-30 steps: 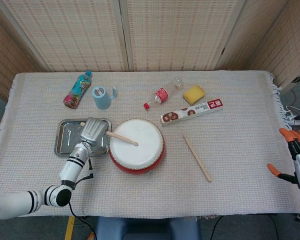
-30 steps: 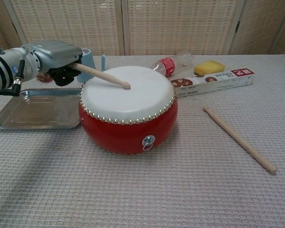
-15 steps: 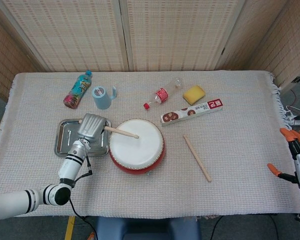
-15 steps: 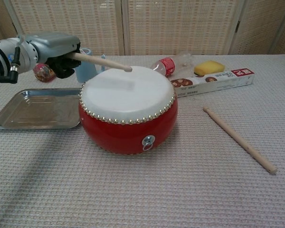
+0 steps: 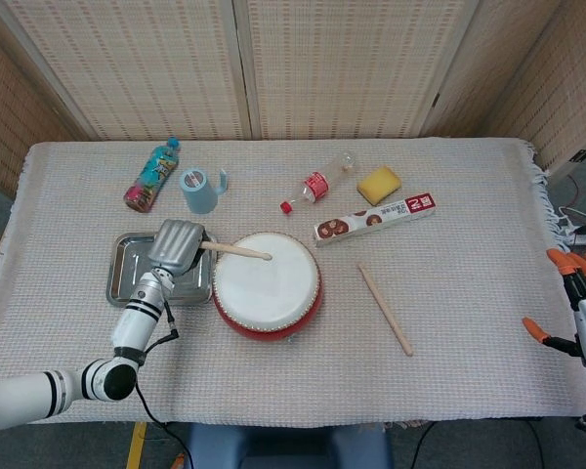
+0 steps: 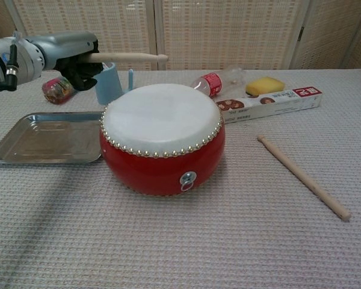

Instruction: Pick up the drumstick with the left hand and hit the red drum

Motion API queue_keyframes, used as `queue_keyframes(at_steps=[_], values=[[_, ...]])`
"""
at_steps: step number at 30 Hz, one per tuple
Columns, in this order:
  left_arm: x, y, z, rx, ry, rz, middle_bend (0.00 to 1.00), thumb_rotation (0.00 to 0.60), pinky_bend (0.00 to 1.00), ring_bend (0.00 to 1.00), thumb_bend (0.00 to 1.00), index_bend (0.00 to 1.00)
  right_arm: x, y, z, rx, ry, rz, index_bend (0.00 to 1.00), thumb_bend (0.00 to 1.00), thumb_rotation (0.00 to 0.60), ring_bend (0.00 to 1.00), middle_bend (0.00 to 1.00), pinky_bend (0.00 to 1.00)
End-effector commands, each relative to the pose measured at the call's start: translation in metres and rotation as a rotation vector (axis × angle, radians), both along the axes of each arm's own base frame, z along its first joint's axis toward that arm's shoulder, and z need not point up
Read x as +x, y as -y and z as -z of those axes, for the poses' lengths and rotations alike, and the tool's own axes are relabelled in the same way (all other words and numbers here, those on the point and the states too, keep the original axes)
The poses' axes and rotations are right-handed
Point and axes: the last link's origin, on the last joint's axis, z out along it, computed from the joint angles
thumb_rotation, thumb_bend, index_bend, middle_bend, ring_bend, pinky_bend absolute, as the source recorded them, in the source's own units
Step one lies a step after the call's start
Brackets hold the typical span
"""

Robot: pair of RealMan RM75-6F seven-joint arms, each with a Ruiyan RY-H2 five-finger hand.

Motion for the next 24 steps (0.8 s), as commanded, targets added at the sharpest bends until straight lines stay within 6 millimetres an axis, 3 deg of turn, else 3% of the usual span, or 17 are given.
queue_keyframes(at_steps=[1,5,10,16,19,24], values=[[-0.005,0.001,0.012,-0.002,-0.131,0.044,1.00,0.600,1.00,1.00,0.70,1.00,-0.001,0.000,0.000,0.002,0.001,0.000,0.00,0.18,0.600,0.00,0.10,0.00],[-0.013,0.002,0.028,-0.014,-0.220,0.056,1.00,0.600,1.00,1.00,0.70,1.00,-0.001,-0.001,-0.001,0.002,-0.001,0.000,0.00,0.18,0.600,0.00,0.10,0.00],[-0.015,-0.001,0.023,0.015,-0.248,0.059,1.00,0.600,1.00,1.00,0.70,1.00,-0.001,-0.001,-0.002,-0.001,0.001,0.002,0.00,0.18,0.600,0.00,0.10,0.00],[-0.003,-0.001,-0.002,-0.022,0.035,-0.038,1.00,0.600,1.00,1.00,0.70,1.00,-0.002,-0.002,-0.002,-0.002,0.004,0.000,0.00,0.18,0.600,0.00,0.10,0.00],[-0.004,-0.001,-0.003,-0.020,-0.014,-0.009,1.00,0.600,1.00,1.00,0.70,1.00,-0.002,-0.002,-0.002,-0.001,0.004,0.001,0.00,0.18,0.600,0.00,0.10,0.00],[-0.013,0.001,0.019,-0.004,-0.237,0.081,1.00,0.600,1.00,1.00,0.70,1.00,-0.002,-0.002,-0.001,0.002,0.003,0.004,0.00,0.18,0.600,0.00,0.10,0.00]])
